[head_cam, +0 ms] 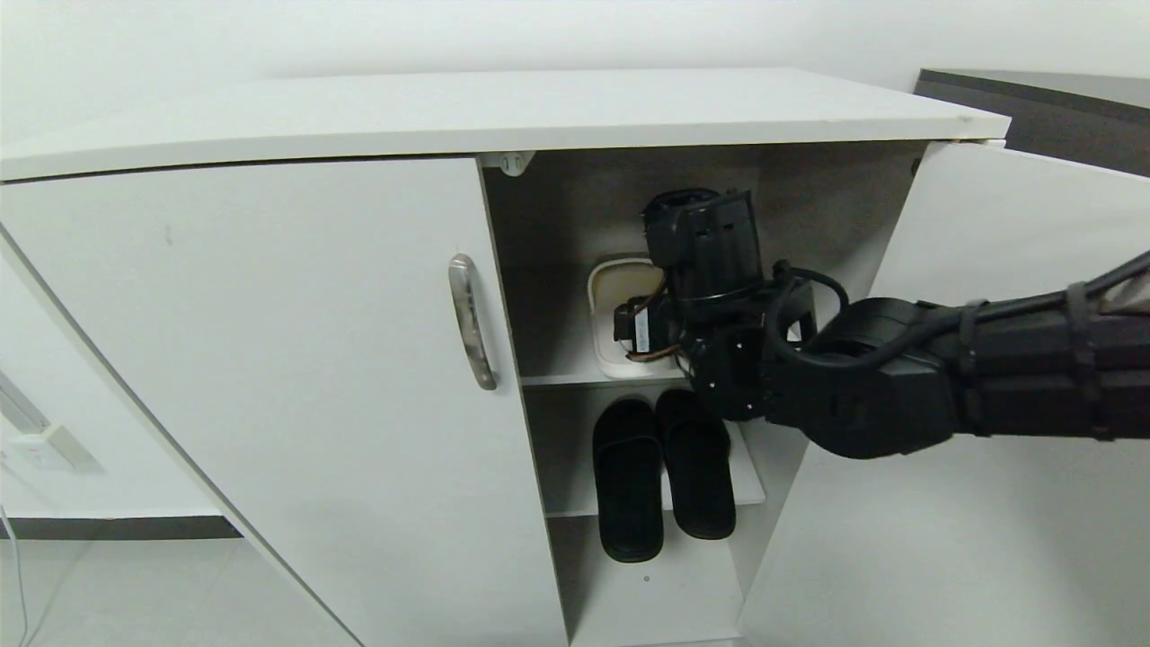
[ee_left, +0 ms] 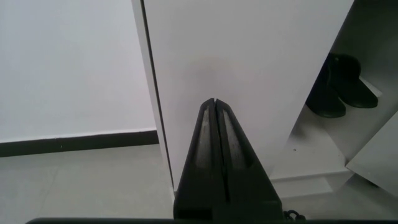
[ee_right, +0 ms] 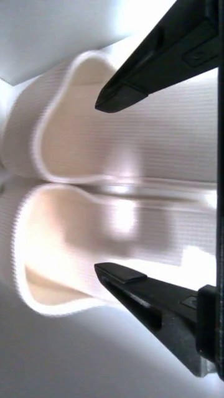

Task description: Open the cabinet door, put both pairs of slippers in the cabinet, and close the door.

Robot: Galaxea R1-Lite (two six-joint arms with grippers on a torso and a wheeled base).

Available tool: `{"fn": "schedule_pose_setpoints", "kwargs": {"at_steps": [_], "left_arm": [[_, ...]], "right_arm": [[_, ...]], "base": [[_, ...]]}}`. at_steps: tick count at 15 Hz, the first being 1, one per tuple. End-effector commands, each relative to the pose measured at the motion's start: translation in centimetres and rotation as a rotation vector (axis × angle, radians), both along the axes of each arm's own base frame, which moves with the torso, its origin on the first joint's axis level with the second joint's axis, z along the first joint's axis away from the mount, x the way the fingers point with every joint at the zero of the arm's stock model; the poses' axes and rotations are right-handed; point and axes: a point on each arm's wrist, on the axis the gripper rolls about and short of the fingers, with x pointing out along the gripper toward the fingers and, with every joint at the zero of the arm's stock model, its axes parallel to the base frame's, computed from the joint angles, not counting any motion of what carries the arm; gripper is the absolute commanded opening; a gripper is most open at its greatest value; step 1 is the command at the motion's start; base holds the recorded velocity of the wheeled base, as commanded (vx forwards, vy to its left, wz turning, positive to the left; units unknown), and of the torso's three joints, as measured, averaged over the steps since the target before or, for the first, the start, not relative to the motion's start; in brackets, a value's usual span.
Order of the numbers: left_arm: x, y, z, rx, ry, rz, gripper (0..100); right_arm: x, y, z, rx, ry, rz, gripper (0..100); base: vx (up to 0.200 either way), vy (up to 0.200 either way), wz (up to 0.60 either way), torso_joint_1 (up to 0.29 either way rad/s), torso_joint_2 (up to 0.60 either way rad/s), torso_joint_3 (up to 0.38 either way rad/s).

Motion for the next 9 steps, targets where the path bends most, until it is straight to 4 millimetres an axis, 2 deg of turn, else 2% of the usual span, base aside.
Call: {"fn": "schedule_pose_setpoints", "kwargs": {"at_steps": [1, 3, 5, 9], "left_arm": [[0.0, 0.0, 0.0, 0.0, 0.0, 0.0, 0], [0.0, 0.0, 0.0, 0.0, 0.0, 0.0, 0], [0.0, 0.0, 0.0, 0.0, 0.0, 0.0, 0], [0.0, 0.0, 0.0, 0.0, 0.0, -0.002, 0]], "right_arm": [[-4.6, -2.0, 1.7, 0.028, -0.025, 0.068, 100], [-7.1, -3.0, 1.0, 0.02, -0.01, 0.132, 100], [-9.4, -4.1, -0.6, -0.001, 0.017, 0.25, 100], [-10.6, -5.0, -3.4, 0.004, 0.014, 0.335, 100]], "base": [[0.0, 0.0, 0.0, 0.0, 0.0, 0.0], [0.0, 0.0, 0.0, 0.0, 0.0, 0.0], [0.0, 0.0, 0.0, 0.0, 0.0, 0.0], [0.0, 0.0, 0.0, 0.0, 0.0, 0.0]]}}
